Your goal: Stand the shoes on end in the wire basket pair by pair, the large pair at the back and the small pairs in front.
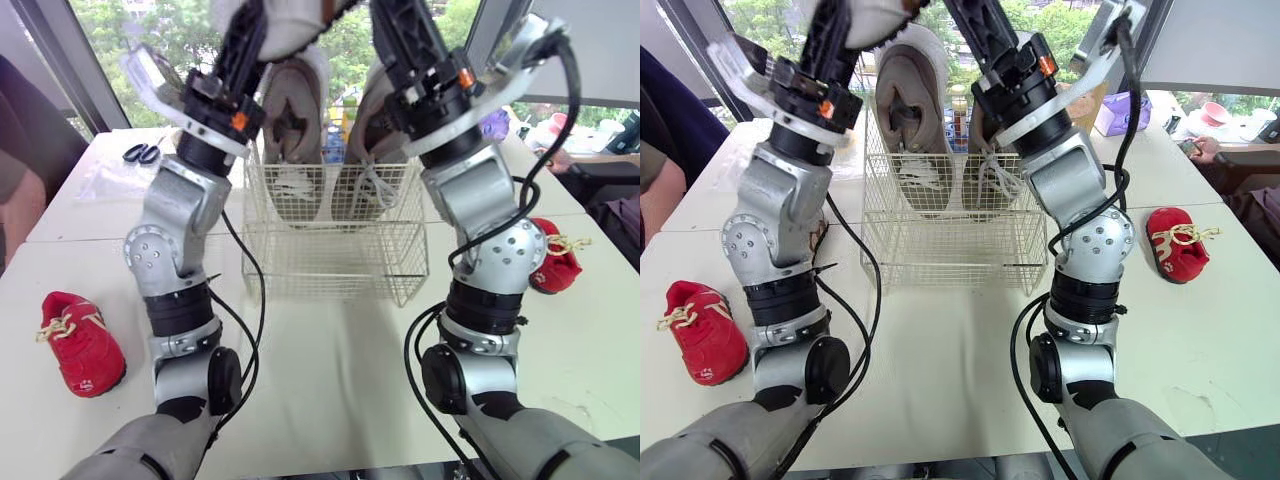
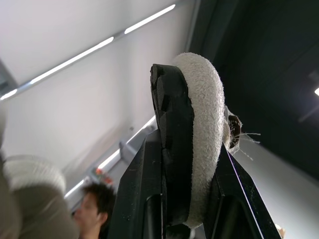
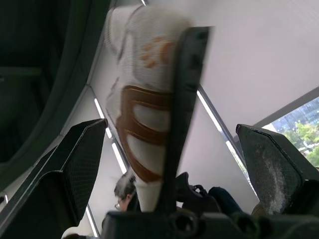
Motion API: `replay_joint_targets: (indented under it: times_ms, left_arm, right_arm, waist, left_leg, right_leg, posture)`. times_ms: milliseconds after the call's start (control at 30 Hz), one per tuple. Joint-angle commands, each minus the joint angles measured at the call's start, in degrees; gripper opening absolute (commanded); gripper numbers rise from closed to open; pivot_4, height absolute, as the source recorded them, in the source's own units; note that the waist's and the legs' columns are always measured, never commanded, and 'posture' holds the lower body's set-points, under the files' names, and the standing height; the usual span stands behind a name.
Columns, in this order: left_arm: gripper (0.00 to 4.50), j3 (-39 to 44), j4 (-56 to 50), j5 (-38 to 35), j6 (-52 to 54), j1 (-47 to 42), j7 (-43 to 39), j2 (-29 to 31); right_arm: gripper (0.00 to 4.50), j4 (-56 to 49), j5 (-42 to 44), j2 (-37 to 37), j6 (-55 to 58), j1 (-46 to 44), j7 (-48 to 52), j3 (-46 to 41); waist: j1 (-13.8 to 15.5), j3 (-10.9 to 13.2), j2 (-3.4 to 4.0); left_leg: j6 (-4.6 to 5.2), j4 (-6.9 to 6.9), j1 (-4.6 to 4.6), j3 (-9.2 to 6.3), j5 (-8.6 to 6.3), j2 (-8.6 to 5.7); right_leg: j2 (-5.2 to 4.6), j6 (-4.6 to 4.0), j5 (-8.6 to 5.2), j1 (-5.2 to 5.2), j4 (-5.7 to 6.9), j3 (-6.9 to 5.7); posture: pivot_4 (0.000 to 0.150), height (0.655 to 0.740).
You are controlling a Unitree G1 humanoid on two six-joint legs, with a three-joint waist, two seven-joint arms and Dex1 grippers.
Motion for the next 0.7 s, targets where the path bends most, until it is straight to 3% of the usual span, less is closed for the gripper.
replay_joint_targets:
  times_ms: [33, 200, 233, 333, 467, 533, 567, 700]
  left_arm:
    - [0.26, -1.6, -2.5, 1.2, 0.0, 1.1, -0.9, 0.8]
    - [0.26, -2.6, -2.3, 2.4, 0.2, 2.6, -1.9, 1.8]
    - [0.26, -2.6, -2.2, 2.5, 0.1, 2.7, -1.9, 1.9]
    - [0.26, -2.6, -1.9, 3.4, 0.0, 2.8, -2.2, 2.4]
    - [0.26, -3.4, -2.4, 5.1, 0.2, 3.6, -2.6, 3.4]
    - [1.33, -3.7, -3.0, 5.2, 0.7, 4.4, -3.1, 3.9]
    - [1.63, -3.7, -3.2, 5.6, 0.6, 4.9, -2.8, 4.1]
    - [3.57, -4.2, -5.3, 7.7, 1.4, 7.4, -2.2, 7.1]
  right_arm:
    - [4.48, -1.6, 1.5, 0.4, -1.6, -2.7, -0.1, -0.5]
    - [4.48, -1.8, 2.4, 0.5, -1.9, -3.5, -0.9, -0.7]
    - [4.24, -1.6, 2.5, 0.5, -2.1, -3.5, -0.9, -0.9]
    - [3.26, -0.8, 2.5, 0.2, -2.3, -3.4, -0.3, -1.1]
    - [1.34, -0.7, 2.9, 0.0, -2.2, -3.2, 0.1, -1.3]
    - [0.68, -0.6, 3.1, -0.2, -2.1, -3.1, 0.2, -1.5]
    - [0.67, -0.7, 3.4, -0.3, -1.9, -3.1, 0.4, -1.6]
    - [0.67, -0.8, 4.5, -1.9, -0.7, -3.0, 1.8, -1.8]
  waist:
    - [0.0, 0.0, 0.0]
    - [0.0, 0.0, 0.0]
    - [0.1, 0.0, 0.0]
    - [0.1, 0.0, 0.0]
    - [0.0, 0.0, 0.0]
    - [0.0, 0.0, 0.0]
    - [0.0, 0.0, 0.0]
    - [0.0, 0.0, 0.0]
  left_leg:
    - [0.0, 0.0, 0.0, 0.0, 0.0, 0.0]
    - [0.0, 0.0, 0.0, 0.0, 0.0, 0.0]
    - [0.0, 0.0, 0.0, 0.0, 0.0, 0.0]
    - [0.0, 0.0, -0.01, 0.0, 0.0, 0.0]
    - [0.01, -0.01, 0.0, 0.0, 0.0, 0.0]
    - [0.01, -0.02, 0.0, 0.0, -0.01, 0.01]
    - [0.01, -0.03, 0.0, 0.0, -0.01, 0.01]
    - [0.01, -0.03, 0.0, -0.01, -0.01, 0.01]
  right_leg:
    - [0.0, 0.0, 0.0, 0.0, 0.0, 0.0]
    - [0.0, 0.0, 0.0, 0.0, -0.01, -0.01]
    - [0.0, -0.01, 0.0, 0.0, -0.01, 0.0]
    - [0.0, -0.01, 0.0, 0.0, -0.03, -0.01]
    - [0.0, -0.01, 0.0, 0.0, -0.02, -0.01]
    - [0.0, -0.01, 0.0, 0.0, -0.03, -0.01]
    - [0.0, -0.01, 0.0, 0.0, -0.03, -0.01]
    - [0.0, -0.01, 0.0, 0.0, -0.03, -0.01]
  posture:
    - [0.15, 0.74]
    - [0.15, 0.74]
    - [0.15, 0.74]
    - [0.15, 0.74]
    - [0.15, 0.74]
    - [0.15, 0.74]
    - [0.15, 0.74]
    - [0.15, 0.74]
